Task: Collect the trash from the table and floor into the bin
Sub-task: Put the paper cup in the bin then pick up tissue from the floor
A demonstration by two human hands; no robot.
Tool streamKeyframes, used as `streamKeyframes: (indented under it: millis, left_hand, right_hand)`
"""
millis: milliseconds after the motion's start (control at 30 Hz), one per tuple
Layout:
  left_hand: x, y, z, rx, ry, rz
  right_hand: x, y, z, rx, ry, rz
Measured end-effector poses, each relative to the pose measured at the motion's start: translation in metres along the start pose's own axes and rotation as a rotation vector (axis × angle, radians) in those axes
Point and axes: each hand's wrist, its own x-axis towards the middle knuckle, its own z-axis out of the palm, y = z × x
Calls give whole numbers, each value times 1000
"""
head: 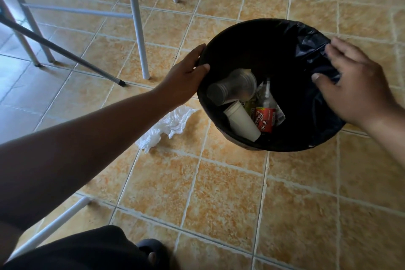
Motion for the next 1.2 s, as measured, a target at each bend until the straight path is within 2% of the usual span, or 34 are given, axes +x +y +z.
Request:
streamKeyframes:
  millis: [167, 267, 367, 467, 533, 667, 833, 967, 1033, 1200]
  left_hand:
    - [-3, -12, -16, -29, 38, -34]
    - [-8, -31, -40, 27, 115, -85]
    - [-19, -66, -63, 160, 241, -155]
    - [-39, -105, -76, 305, 296, -256]
    - [-51, -137, -82, 392, 279, -303]
    - [-76, -192, -76, 501, 174, -351]
    - [-90, -216, -55, 718, 7, -310]
    - [-90, -221, -48, 798, -93, -317]
    - [-92, -225, -48, 789, -85, -323]
    - [-97, -235, -59, 615, -12, -362]
  right_hand:
    - [3, -9, -6, -35, 8, -24]
    - [10, -45, -22, -15, 96, -159]
    - [12, -120, -31, 98, 122, -340]
    - [7, -193, -8, 211, 40, -472]
    - [6, -234, 25, 249, -38, -496]
    - [0, -283, 116, 260, -220, -374]
    - [-10, -259, 233, -24, -590, -172]
    - [-18, -230, 275, -238, -753, -191]
    - [-26, -222, 283, -286, -753, -228]
    - [-39, -213, 282, -216, -593, -310]
